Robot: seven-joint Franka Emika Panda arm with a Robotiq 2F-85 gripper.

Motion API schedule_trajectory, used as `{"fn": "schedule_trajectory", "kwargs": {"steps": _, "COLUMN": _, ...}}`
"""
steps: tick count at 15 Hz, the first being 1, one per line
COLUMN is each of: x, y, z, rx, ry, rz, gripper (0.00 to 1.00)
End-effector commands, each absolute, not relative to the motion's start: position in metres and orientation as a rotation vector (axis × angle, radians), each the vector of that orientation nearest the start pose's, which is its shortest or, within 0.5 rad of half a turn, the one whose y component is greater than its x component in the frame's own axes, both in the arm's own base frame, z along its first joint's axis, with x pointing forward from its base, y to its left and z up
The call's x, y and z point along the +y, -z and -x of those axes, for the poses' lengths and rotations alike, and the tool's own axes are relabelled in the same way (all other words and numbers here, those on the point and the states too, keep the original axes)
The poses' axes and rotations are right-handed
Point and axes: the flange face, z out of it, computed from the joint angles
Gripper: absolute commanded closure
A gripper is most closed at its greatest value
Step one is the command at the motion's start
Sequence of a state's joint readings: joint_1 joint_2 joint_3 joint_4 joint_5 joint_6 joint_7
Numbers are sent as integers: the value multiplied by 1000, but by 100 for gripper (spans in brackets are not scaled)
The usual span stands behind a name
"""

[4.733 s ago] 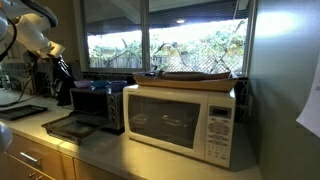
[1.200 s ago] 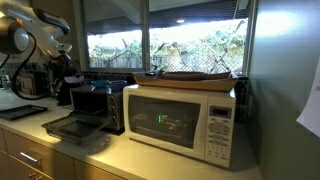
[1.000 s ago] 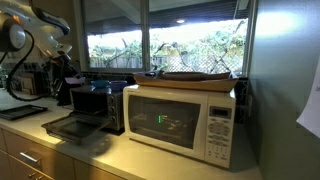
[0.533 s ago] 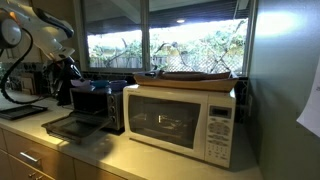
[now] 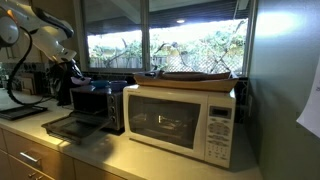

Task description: Pull out the rack from the toaster oven and put the purple bowl on the rack.

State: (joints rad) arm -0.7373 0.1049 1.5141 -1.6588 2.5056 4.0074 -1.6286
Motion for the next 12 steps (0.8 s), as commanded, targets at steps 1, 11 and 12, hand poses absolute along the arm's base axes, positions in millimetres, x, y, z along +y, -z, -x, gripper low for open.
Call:
{"fn": "schedule_trajectory", "kwargs": {"steps": 1, "x": 250, "y": -570, "z": -404, "rx": 634, "ry": 911, "rz": 2548, "gripper": 99}}
{"fn": "schedule_trajectory", "kwargs": {"steps": 11, "x": 247, "y": -577, "z": -389, "rx": 514, "ry": 882, "rz": 2586, "gripper": 96}}
{"fn": "schedule_trajectory", "kwargs": {"steps": 12, "x": 247, "y": -577, "z": -389, "rx": 514, "ry": 883, "rz": 2587, "gripper": 96}}
